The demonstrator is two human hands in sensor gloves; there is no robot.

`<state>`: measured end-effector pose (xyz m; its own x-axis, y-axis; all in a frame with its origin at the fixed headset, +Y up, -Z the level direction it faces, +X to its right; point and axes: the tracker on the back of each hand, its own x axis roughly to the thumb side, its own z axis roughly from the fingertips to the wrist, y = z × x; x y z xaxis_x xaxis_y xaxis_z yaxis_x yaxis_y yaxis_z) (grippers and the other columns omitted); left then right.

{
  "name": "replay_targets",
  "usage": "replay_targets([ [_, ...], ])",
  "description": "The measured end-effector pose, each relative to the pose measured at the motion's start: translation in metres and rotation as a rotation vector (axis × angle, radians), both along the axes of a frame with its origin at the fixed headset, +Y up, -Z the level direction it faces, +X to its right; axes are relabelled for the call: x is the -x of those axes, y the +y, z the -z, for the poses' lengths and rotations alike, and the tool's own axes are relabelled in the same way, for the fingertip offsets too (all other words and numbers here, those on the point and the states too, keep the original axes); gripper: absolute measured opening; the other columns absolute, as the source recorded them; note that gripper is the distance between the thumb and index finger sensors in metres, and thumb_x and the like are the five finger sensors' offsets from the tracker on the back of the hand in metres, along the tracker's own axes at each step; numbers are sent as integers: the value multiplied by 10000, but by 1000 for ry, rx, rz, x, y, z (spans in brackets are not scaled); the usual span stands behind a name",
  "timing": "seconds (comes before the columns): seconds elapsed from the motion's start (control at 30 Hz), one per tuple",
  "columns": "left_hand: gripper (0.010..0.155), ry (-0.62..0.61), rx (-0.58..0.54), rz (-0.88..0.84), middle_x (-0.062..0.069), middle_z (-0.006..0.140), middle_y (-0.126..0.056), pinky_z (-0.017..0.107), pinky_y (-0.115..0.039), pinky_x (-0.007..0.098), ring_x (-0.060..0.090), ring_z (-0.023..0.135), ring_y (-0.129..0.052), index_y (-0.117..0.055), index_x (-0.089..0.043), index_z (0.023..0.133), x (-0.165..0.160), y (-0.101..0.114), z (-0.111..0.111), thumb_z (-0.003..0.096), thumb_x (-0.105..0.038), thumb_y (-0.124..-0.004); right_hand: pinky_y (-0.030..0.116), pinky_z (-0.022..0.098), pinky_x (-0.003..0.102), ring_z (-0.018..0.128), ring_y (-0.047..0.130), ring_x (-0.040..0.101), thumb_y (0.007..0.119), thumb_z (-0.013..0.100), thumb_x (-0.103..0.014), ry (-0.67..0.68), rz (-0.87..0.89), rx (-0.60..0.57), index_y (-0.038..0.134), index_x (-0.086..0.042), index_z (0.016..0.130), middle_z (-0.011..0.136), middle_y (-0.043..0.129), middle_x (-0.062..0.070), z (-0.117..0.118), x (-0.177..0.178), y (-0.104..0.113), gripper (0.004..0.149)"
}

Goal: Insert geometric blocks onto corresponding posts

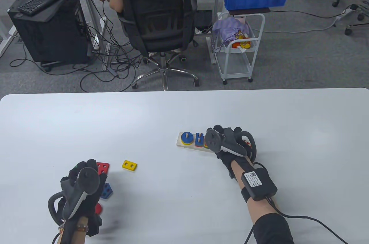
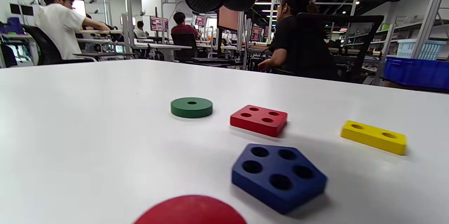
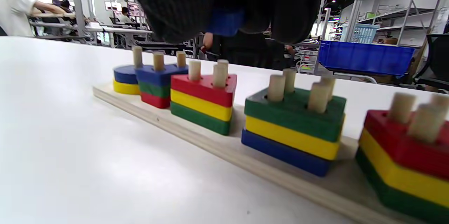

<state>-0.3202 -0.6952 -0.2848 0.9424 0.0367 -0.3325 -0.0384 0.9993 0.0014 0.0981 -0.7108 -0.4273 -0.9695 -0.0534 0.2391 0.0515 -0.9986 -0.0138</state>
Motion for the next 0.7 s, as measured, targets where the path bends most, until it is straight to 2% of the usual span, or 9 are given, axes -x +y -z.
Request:
replay_targets([
  [0.17, 671, 9, 22, -20, -38, 1227, -551, 828, -476, 589, 244, 1154, -598, -527, -365, 1116, 5, -3, 1, 506, -617, -645, 542, 670, 731, 932, 758, 405, 799, 479, -326, -18, -1, 28, 609, -249, 1008, 1088, 651, 89, 8, 2, -16, 567],
  [0.7, 665, -8, 50, -44, -39, 1225, -562, 822, -504, 576, 240, 1148, -613, -533, -370, 1112, 6, -6, 1, 506, -621, -639, 537, 673, 729, 963, 721, 408, 789, 487, -321, -37, 36, 20, 618, -279, 1001, 1106, 616, 75, 7, 1, -16, 543],
])
